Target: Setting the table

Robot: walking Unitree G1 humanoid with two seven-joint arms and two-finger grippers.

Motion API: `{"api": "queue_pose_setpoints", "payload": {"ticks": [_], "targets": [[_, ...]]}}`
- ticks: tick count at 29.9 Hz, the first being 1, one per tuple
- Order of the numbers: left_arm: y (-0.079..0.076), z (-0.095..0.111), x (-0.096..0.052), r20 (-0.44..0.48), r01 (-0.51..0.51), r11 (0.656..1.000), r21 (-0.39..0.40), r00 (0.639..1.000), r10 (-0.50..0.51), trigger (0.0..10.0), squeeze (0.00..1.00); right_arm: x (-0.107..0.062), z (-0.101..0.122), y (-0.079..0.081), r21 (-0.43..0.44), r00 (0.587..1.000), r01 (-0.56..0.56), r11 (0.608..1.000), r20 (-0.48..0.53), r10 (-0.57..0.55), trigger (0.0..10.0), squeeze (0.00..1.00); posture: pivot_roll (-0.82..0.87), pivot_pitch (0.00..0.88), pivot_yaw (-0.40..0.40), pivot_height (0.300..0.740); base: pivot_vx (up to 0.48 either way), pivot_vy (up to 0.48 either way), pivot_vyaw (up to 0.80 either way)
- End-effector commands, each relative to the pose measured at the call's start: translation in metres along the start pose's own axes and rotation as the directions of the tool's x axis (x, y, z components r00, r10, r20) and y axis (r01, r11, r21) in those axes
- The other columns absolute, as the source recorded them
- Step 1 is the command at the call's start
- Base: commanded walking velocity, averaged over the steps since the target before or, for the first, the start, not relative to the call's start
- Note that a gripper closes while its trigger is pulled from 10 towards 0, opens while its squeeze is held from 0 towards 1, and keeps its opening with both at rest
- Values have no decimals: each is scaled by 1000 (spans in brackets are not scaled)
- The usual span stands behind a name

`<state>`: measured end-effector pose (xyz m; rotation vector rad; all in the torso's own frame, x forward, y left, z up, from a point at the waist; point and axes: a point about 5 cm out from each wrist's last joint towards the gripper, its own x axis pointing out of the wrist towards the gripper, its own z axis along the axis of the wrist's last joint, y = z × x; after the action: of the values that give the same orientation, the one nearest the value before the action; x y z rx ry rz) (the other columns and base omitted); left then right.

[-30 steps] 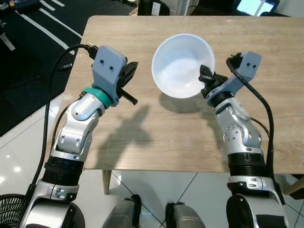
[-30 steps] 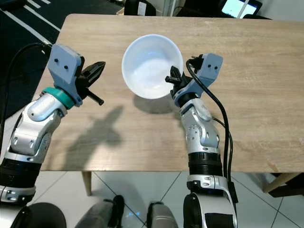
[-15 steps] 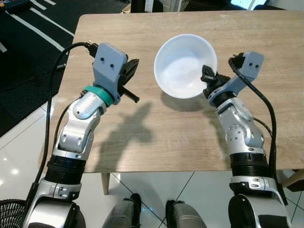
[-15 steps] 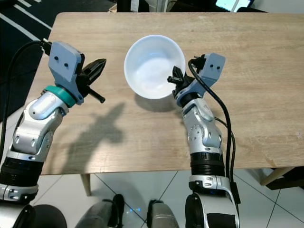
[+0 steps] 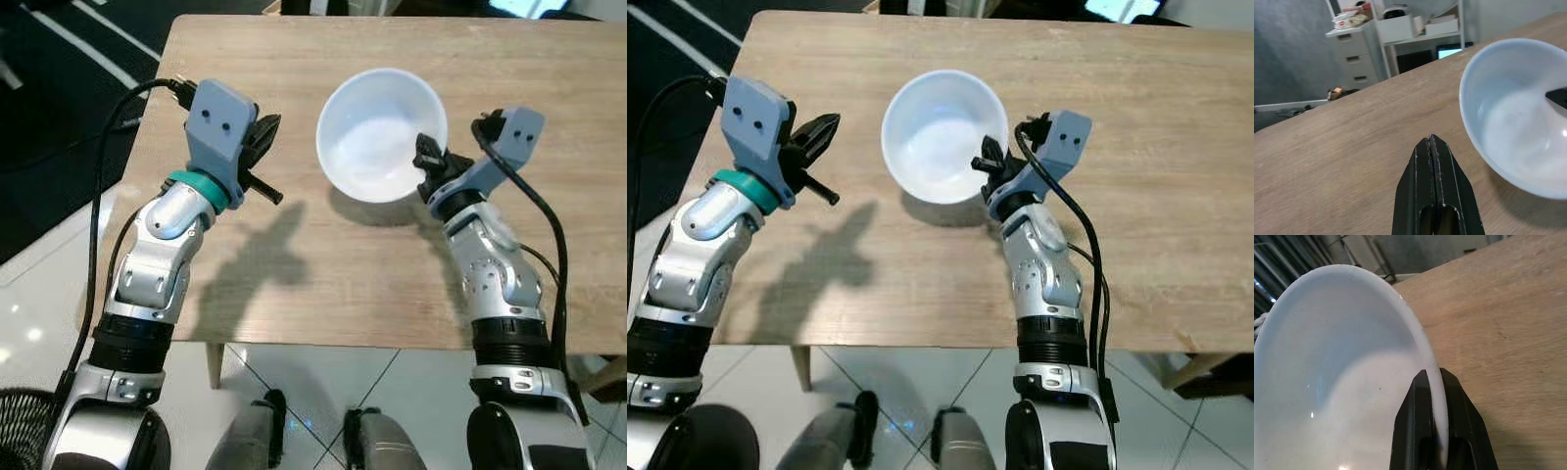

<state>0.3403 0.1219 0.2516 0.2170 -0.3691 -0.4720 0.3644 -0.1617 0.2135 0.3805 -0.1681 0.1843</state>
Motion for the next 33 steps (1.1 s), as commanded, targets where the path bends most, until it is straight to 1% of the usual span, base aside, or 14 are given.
{"api": "queue_pose_setpoints", "payload": {"ticks": [1,9,17,20,21,22,23,24,26,27,29,30,31,33], "targets": [[-2,-4,0,-14,5,1000,-21,1000,-5,10000,0,-3,0,-4,10,1000,18,1000,2,-18,10000,0,-2,164,90,740,0,0,0],[0,-3,0,-6,-11,999,-41,1000,10,10000,0,-3,0,-4,10,1000,19,1000,3,-19,10000,0,-2,164,90,740,0,0,0],[-2,-4,-1,-22,11,999,-34,1000,-12,10000,0,-3,-3,-2,10,1000,15,1000,-6,-15,10000,0,-2,164,91,740,0,0,0],[-3,-6,-8,-48,104,995,1,993,-104,10000,0,-2,-7,1,31,1000,11,999,-17,-10,10000,0,3,169,94,740,0,0,0],[-3,-6,-8,-48,104,995,1,993,-104,10000,0,-2,-7,1,31,1000,11,999,-17,-10,10000,0,3,169,94,740,0,0,0],[-1,-5,-15,-60,189,981,34,981,-187,10000,0,0,-9,1,55,999,17,998,-31,-15,10000,0,6,173,94,740,0,0,0],[-1,-4,-19,-66,229,972,49,972,-226,10000,0,1,-10,1,67,999,23,997,-39,-20,10000,0,6,173,94,740,0,0,0],[-1,-4,-19,-66,229,972,49,972,-226,10000,0,1,-10,1,67,999,23,997,-39,-20,10000,0,6,173,94,740,0,0,0],[10,2,-33,-97,345,933,102,937,-336,10000,0,9,-12,-4,112,996,51,992,-78,-43,10000,0,29,187,93,740,0,0,0],[10,2,-33,-97,345,933,102,937,-336,10000,0,9,-12,-4,112,996,51,992,-78,-43,10000,0,29,187,93,740,0,0,0],[20,9,-45,-129,415,899,136,908,-399,10000,0,18,-15,-9,211,989,98,973,-132,-71,10000,0,40,191,94,740,0,0,0],[20,9,-45,-129,415,899,136,908,-399,10000,0,18,-15,-9,211,989,98,973,-132,-71,10000,0,40,191,94,740,0,0,0],[24,12,-50,-146,436,887,151,897,-416,10000,0,22,-16,-8,258,987,94,961,-152,-55,10000,0,54,196,90,740,0,0,0],[26,13,-52,-156,448,880,161,892,-425,10000,0,24,-16,-7,287,986,86,954,-163,-40,10000,0,54,196,90,740,0,0,0]]}}
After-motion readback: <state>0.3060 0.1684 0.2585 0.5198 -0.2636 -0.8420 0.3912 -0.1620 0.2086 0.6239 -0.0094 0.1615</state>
